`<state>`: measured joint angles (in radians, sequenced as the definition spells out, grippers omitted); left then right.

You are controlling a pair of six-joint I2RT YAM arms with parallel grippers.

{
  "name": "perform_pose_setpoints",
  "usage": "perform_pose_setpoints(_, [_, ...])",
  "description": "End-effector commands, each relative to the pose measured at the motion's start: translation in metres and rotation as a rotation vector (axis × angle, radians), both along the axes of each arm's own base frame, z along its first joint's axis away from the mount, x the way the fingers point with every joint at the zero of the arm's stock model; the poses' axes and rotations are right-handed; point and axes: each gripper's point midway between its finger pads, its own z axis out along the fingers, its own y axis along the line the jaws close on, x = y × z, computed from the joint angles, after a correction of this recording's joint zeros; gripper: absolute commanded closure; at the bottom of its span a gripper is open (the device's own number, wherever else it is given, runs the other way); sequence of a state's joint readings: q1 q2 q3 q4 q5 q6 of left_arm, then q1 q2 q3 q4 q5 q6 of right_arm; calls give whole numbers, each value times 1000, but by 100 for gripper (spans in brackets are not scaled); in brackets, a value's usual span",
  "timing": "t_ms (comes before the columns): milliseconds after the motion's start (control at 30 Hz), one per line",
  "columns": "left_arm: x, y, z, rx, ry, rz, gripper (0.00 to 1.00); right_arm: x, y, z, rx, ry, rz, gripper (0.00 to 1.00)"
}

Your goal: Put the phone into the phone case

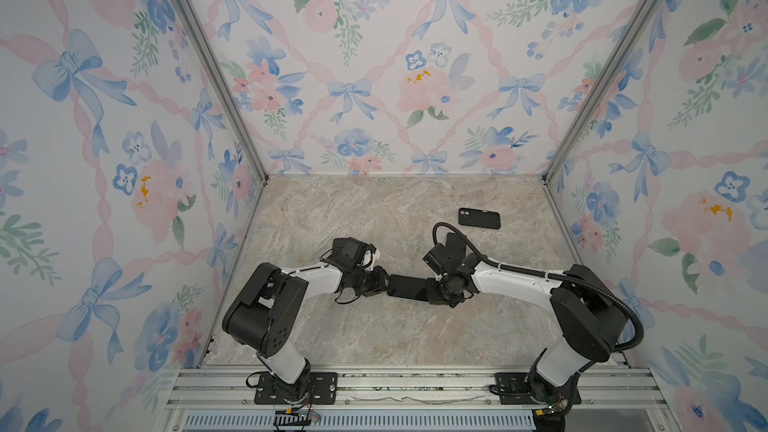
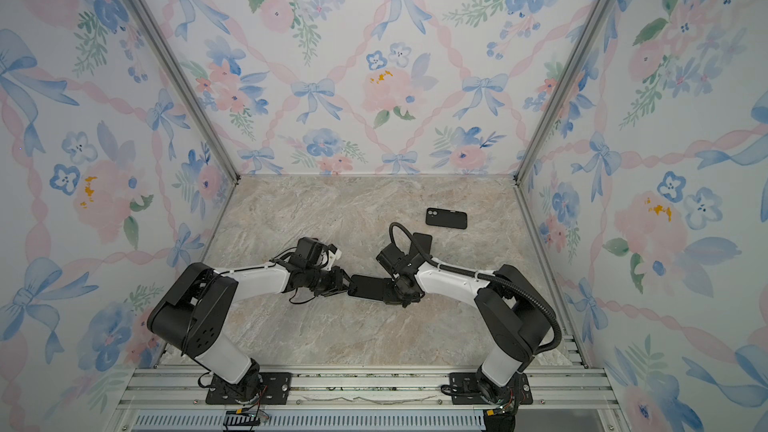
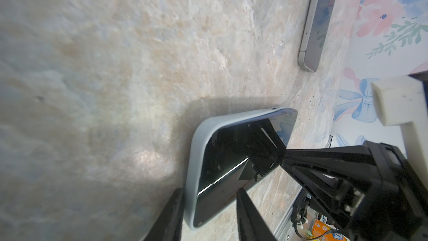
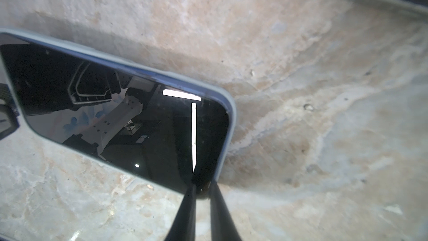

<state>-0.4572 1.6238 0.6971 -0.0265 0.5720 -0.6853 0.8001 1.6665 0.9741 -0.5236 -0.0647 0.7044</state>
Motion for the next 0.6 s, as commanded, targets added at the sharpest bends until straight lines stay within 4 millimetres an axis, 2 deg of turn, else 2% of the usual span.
perform_pose_setpoints(0, [-14,13,-2,32,34,20,61,-7,-8,8,-32,-22,63,78])
perform_pose_setpoints(100, [-17,23,-3,59,38,48,56,4,2,25,25,-97,154,73])
perform_pose_setpoints(200, [-29,18,-4,49,63,38,53,17,19,39,90,-197,299,64])
perform_pose_setpoints(300, [-40,5,-2,55,66,11,53,30,22,35,95,-250,391,57])
perform_pose_setpoints(433, [-47,-1,-4,40,68,8,52,59,18,34,129,-281,390,52])
perform_pose_setpoints(467, [-48,-2,-4,40,71,8,52,63,17,27,125,-270,395,50])
perform_pose_setpoints(567, [-48,-4,-4,34,69,6,52,73,16,23,137,-254,400,43])
